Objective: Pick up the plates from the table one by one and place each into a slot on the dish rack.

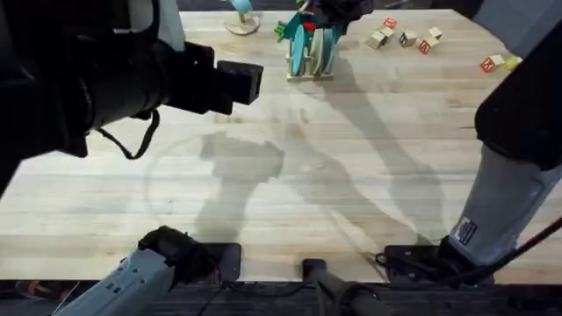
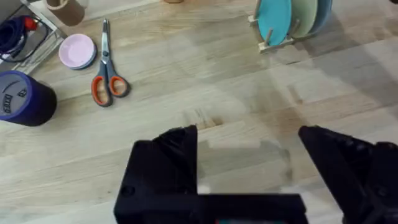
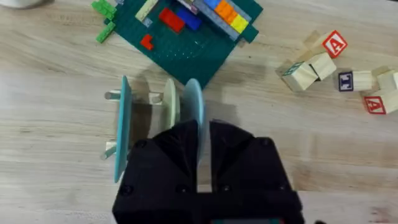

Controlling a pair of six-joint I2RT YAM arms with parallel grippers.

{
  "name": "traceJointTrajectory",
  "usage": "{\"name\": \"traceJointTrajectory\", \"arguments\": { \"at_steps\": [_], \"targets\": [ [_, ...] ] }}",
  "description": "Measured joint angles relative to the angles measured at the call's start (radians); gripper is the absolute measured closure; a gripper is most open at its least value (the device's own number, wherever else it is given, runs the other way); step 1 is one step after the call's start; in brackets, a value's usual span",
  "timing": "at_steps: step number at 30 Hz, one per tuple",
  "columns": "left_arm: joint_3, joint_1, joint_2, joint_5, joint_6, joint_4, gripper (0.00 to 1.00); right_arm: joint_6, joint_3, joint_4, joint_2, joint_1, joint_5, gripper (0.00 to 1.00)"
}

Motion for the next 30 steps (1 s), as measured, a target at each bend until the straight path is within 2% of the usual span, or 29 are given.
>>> {"name": "traceJointTrajectory", "arguments": {
  "at_steps": [6, 10, 13, 20, 22, 23, 26, 27, 30],
  "targets": [
    [0.0, 0.0, 0.0, 0.0, 0.0, 0.0, 0.007, 0.0, 0.0, -0.001, 0.0, 0.0, 0.0, 0.862],
    [0.0, 0.0, 0.0, 0.0, 0.0, 0.0, 0.008, -0.001, 0.0, -0.002, 0.0, 0.0, 0.0, 0.786],
    [0.0, 0.0, 0.0, 0.0, 0.0, -0.003, 0.008, -0.003, 0.0, -0.01, 0.0, 0.0, 0.0, 0.779],
    [0.0, 0.0, 0.0, 0.0, 0.0, -0.004, 0.008, -0.003, 0.0, -0.105, -0.043, 0.0, 0.0, 0.748],
    [0.0, 0.0, 0.0, 0.0, 0.0, -0.004, 0.008, -0.003, 0.0, -0.151, -0.081, 0.0, 0.0, 0.635],
    [0.0, 0.0, 0.0, 0.0, 0.0, -0.004, 0.008, -0.004, 0.0, -0.171, -0.105, 0.0, 0.0, 0.548],
    [0.0, 0.0, 0.0, 0.0, 0.0, -0.004, 0.008, -0.003, 0.001, -0.229, -0.17, 0.0, 0.0, 0.135],
    [0.0, 0.0, 0.0, 0.0, 0.0, -0.004, 0.008, -0.006, 0.002, -0.252, -0.191, 0.0, 0.0, 0.04],
    [0.0, 0.0, 0.0, 0.0, 0.0, -0.004, 0.008, -0.006, 0.002, -0.303, -0.241, 0.0, 0.0, 0.009]
  ]
}}
